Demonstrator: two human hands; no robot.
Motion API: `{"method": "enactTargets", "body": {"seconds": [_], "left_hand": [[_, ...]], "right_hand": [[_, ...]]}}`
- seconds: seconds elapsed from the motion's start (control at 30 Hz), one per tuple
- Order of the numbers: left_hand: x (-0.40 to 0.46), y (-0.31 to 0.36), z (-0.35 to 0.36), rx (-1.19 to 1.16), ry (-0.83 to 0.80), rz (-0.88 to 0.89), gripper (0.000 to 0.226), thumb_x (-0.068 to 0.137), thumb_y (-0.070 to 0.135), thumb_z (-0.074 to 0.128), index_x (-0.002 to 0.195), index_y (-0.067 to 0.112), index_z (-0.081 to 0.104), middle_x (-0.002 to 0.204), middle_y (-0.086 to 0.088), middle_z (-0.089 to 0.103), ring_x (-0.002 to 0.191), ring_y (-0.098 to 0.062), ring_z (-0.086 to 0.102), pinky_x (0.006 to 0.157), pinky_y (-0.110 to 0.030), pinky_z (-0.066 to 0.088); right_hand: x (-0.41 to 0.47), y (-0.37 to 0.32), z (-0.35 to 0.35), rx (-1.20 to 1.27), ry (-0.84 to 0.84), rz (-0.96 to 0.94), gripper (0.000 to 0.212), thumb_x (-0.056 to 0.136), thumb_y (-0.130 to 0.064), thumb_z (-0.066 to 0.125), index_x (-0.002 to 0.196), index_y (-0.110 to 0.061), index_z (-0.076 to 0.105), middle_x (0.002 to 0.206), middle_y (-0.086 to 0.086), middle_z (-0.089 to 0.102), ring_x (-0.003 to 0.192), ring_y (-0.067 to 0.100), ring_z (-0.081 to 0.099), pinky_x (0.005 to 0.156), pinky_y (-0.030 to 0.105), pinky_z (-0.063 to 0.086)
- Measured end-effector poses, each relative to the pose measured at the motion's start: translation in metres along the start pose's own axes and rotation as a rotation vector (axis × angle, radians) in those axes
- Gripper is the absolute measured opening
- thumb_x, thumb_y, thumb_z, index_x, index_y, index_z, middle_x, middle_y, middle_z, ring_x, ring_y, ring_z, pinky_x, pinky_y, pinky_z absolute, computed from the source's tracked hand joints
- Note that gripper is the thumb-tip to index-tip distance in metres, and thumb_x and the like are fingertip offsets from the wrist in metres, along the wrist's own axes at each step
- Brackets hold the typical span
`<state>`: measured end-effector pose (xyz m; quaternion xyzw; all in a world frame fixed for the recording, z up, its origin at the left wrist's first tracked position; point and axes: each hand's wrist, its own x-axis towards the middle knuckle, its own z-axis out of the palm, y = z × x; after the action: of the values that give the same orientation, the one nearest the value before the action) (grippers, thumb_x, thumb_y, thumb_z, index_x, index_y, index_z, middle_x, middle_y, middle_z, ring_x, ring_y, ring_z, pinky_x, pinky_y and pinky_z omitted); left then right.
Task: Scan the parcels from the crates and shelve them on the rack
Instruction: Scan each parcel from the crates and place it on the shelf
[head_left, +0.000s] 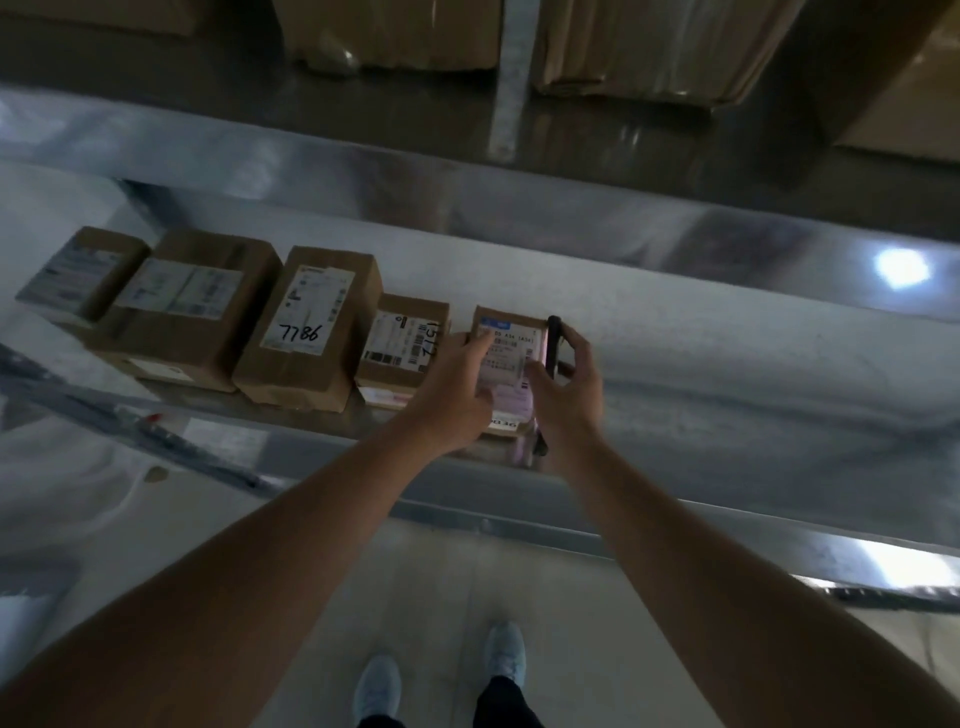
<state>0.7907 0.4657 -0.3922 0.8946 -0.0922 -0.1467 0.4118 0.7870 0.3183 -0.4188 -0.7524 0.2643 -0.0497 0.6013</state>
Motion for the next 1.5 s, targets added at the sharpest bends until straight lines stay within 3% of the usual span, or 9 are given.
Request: {"method": "enactTargets", "body": {"seconds": [0.17, 0.43, 0.6, 0.83, 0.93, 1.0, 1.07, 1.2, 1.5], "left_hand": [[0.006, -0.001, 0.003, 0.029, -0.009, -0.032, 0.076, 0.098, -0.006, 0.057, 0.165, 0.013, 0.024, 0.163, -0.009, 0.028, 0.155, -0.029, 0.028, 0.120, -0.035, 0.034], [0.014, 0.004, 0.000, 0.081, -0.030, -0.037, 0.075, 0.096, -0.008, 0.058, 0.162, 0.012, 0.029, 0.163, -0.009, 0.024, 0.154, -0.031, 0.027, 0.122, -0.040, 0.032], [0.009, 0.012, -0.001, 0.170, 0.010, 0.007, 0.078, 0.094, -0.009, 0.058, 0.163, 0.010, 0.026, 0.168, -0.007, 0.016, 0.158, -0.030, 0.017, 0.124, -0.050, 0.034], [-0.019, 0.031, -0.014, 0.288, 0.064, 0.060, 0.065, 0.099, -0.001, 0.055, 0.160, 0.007, 0.033, 0.169, -0.011, 0.023, 0.153, -0.032, 0.031, 0.114, -0.028, 0.035], [-0.036, 0.041, -0.021, 0.340, 0.066, 0.085, 0.061, 0.102, 0.004, 0.055, 0.159, 0.006, 0.034, 0.168, -0.011, 0.028, 0.152, -0.034, 0.034, 0.118, -0.043, 0.040], [-0.048, 0.049, -0.025, 0.388, 0.069, 0.100, 0.060, 0.105, 0.011, 0.054, 0.161, 0.008, 0.032, 0.168, -0.011, 0.029, 0.152, -0.034, 0.035, 0.119, -0.047, 0.041], [-0.061, 0.058, -0.031, 0.442, 0.068, 0.123, 0.060, 0.107, 0.019, 0.054, 0.161, 0.009, 0.031, 0.169, -0.012, 0.030, 0.152, -0.035, 0.035, 0.120, -0.049, 0.040], [-0.097, 0.073, -0.042, 0.563, 0.067, 0.204, 0.059, 0.107, 0.030, 0.054, 0.160, 0.009, 0.036, 0.168, -0.013, 0.033, 0.151, -0.034, 0.037, 0.119, -0.048, 0.036], [-0.207, 0.118, -0.057, 0.687, 0.039, 0.457, 0.059, 0.106, 0.042, 0.049, 0.156, 0.011, 0.042, 0.162, -0.011, 0.040, 0.145, -0.035, 0.044, 0.112, -0.050, 0.045]], "right_hand": [[0.005, 0.007, 0.009, -0.008, -0.008, -0.016, 0.059, 0.099, -0.015, 0.072, 0.151, -0.035, 0.051, 0.129, -0.006, 0.058, 0.119, 0.015, 0.057, 0.071, 0.025, 0.057], [0.011, 0.003, 0.011, -0.027, -0.043, -0.013, 0.059, 0.099, -0.017, 0.073, 0.151, -0.034, 0.051, 0.139, 0.003, 0.062, 0.126, 0.022, 0.060, 0.090, 0.054, 0.064], [0.008, -0.003, -0.001, -0.041, -0.071, -0.009, 0.052, 0.101, -0.027, 0.073, 0.148, -0.035, 0.053, 0.133, -0.003, 0.061, 0.125, 0.027, 0.064, 0.089, 0.058, 0.064], [-0.009, -0.019, -0.029, -0.033, -0.121, 0.002, 0.034, 0.109, -0.040, 0.056, 0.143, -0.036, 0.058, 0.115, -0.005, 0.068, 0.109, 0.036, 0.073, 0.092, 0.059, 0.061], [-0.023, -0.023, -0.042, -0.077, -0.113, -0.078, 0.034, 0.110, -0.044, 0.054, 0.144, -0.040, 0.058, 0.106, -0.013, 0.066, 0.083, 0.014, 0.076, 0.066, 0.036, 0.065], [-0.037, -0.026, -0.052, -0.121, -0.095, -0.169, 0.034, 0.110, -0.042, 0.054, 0.143, -0.041, 0.059, 0.108, -0.011, 0.067, 0.074, -0.007, 0.070, 0.051, 0.011, 0.051], [-0.054, -0.032, -0.063, -0.168, -0.091, -0.235, 0.037, 0.109, -0.038, 0.056, 0.145, -0.038, 0.061, 0.116, -0.004, 0.066, 0.082, -0.013, 0.065, 0.056, 0.005, 0.046], [-0.102, -0.042, -0.085, -0.306, -0.086, -0.343, 0.044, 0.107, -0.036, 0.058, 0.150, -0.041, 0.055, 0.119, -0.001, 0.055, 0.096, 0.005, 0.053, 0.086, 0.026, 0.042], [-0.251, -0.055, -0.147, -0.612, 0.150, -0.420, 0.048, 0.108, -0.044, 0.055, 0.155, -0.043, 0.045, 0.140, 0.004, 0.050, 0.097, 0.027, 0.066, 0.074, 0.039, 0.058]]}}
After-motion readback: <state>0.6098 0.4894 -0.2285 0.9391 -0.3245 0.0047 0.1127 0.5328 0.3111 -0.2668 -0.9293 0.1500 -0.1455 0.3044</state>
